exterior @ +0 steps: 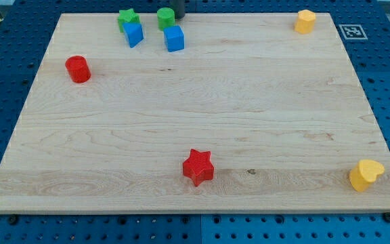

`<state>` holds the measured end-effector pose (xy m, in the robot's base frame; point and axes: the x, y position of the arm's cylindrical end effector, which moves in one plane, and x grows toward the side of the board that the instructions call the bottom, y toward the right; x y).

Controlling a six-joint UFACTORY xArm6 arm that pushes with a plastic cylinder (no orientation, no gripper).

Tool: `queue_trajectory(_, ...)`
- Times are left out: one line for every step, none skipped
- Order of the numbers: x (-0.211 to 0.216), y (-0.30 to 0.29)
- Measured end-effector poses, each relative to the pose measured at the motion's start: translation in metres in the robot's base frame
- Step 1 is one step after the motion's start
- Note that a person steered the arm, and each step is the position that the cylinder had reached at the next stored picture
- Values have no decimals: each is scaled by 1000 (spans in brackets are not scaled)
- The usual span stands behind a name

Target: Slide the blue cube a bit left

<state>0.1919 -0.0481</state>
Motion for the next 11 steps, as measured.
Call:
queue_trajectory(3, -1)
queue_trajectory(28, -4)
queue_trajectory(39, -6)
queue_trajectory(37, 21)
queue_trajectory(49, 47)
queue_trajectory(79, 32)
queue_trajectory(80, 30)
queue_trajectory(80, 25)
queue_trajectory(81, 3)
queue_trajectory(82, 24)
queue_trajectory(126, 78)
